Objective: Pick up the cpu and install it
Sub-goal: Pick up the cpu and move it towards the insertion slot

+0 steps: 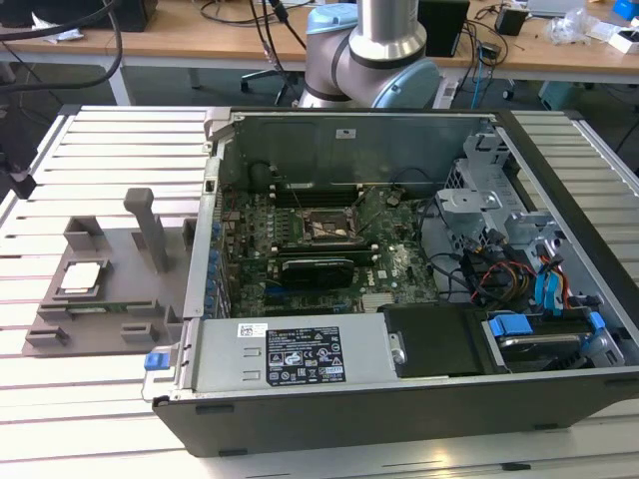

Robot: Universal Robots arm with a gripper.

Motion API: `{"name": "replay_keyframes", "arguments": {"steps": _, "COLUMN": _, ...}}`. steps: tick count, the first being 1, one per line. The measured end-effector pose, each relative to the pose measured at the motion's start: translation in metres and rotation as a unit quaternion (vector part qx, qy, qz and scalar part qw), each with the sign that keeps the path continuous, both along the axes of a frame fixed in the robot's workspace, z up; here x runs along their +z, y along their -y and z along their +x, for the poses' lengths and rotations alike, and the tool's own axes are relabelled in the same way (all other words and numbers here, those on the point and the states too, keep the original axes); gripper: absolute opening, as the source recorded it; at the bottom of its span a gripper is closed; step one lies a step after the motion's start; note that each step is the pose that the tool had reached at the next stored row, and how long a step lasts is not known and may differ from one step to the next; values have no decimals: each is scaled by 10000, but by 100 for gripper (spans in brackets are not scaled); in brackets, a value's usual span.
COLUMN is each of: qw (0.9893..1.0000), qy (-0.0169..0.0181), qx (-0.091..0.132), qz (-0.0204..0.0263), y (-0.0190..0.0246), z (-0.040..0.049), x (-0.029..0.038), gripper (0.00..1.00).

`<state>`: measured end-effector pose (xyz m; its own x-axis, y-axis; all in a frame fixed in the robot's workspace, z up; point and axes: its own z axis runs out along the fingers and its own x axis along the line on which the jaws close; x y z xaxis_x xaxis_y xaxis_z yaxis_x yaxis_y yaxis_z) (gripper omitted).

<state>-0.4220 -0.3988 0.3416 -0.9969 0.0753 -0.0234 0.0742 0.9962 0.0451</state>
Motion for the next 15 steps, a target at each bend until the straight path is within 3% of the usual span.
{"name": "replay_keyframes", "arguments": {"steps": 15, "qw": 10000, "qy": 0, "qx": 0, "qz": 0, "y": 0, "z": 0, "x": -76, "gripper": 72}}
